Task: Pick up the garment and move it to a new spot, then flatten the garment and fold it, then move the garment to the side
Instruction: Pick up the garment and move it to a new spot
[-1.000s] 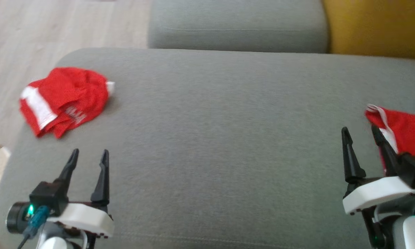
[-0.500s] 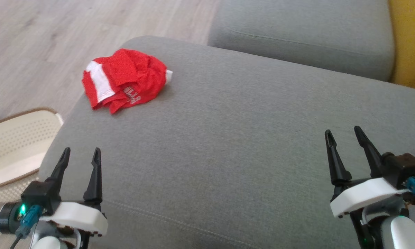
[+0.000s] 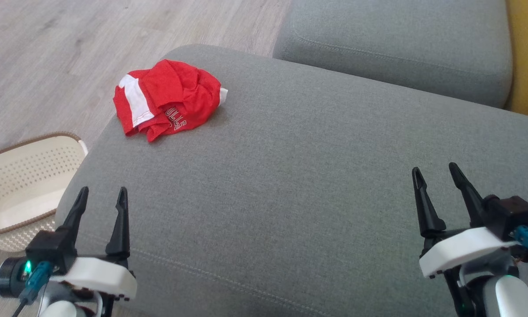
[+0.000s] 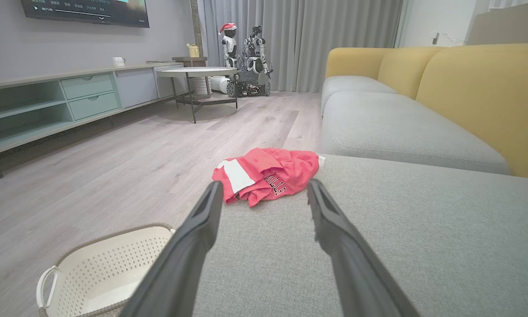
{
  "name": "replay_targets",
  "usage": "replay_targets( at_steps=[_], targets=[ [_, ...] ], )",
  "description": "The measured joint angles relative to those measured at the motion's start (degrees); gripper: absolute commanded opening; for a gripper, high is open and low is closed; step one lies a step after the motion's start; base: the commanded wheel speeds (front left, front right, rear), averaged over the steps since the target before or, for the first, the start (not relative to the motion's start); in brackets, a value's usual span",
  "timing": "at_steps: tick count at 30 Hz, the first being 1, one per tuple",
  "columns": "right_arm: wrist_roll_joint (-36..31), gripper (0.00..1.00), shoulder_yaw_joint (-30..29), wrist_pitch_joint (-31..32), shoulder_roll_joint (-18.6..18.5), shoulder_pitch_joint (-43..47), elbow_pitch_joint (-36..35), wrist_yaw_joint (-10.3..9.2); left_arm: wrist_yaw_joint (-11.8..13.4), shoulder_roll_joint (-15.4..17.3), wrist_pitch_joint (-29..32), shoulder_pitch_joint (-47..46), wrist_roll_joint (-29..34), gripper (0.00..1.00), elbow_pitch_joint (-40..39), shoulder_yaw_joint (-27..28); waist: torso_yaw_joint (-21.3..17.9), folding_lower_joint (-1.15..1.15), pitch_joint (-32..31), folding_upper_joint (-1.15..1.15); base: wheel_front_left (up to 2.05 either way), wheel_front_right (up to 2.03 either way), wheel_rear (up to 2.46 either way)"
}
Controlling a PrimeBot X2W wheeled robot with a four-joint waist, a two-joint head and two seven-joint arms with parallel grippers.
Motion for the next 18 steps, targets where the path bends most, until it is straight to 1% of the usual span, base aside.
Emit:
replay_targets(
  at_steps=[6, 9, 12, 16, 17, 18],
  targets=[
    [0.0, 1.0, -0.03, 0.32, 0.0, -0.03, -0.29, 0.0, 0.0, 0.0, -0.01, -0.04, 0.0, 1.0, -0.36, 0.01, -0.32, 0.0, 0.8, 0.0, 0.0, 0.0, 0.0],
    [-0.01, 1.0, -0.22, 1.03, -0.01, -0.18, -1.46, 0.0, -0.07, 0.04, -0.1, -0.69, 0.01, 1.0, -0.71, 0.2, -0.44, 0.0, 2.17, 0.0, 0.0, 0.0, 0.0],
    [-0.11, 1.0, -0.3, 1.69, -0.14, -0.82, -2.74, 0.0, -0.66, -0.01, -0.32, -2.51, 0.0, 1.0, -0.86, 1.21, -0.61, 0.0, 3.78, 0.0, 0.0, 0.0, 0.0],
    [-1.05, 1.0, -0.43, 3.45, -1.29, -4.91, -6.0, 0.0, -2.18, -1.1, -0.76, -10.49, -0.73, 1.0, -0.97, 3.67, -1.24, 0.0, 8.3, 0.0, 0.0, 0.0, 0.0],
    [-1.38, 1.0, -0.46, 3.86, -1.64, -6.31, -6.89, 0.0, -2.8, -1.49, -0.8, -12.92, -0.87, 1.0, -0.63, 4.2, -1.49, 0.0, 9.64, 0.0, 0.0, 0.0, 0.0],
    [-1.91, 1.0, -0.44, 4.57, -2.12, -8.73, -8.56, 0.0, -4.27, -2.25, -0.88, -17.31, -0.87, 1.0, 0.71, 5.35, -2.05, 0.0, 12.27, 0.0, 0.0, 0.0, 0.0]
  ],
)
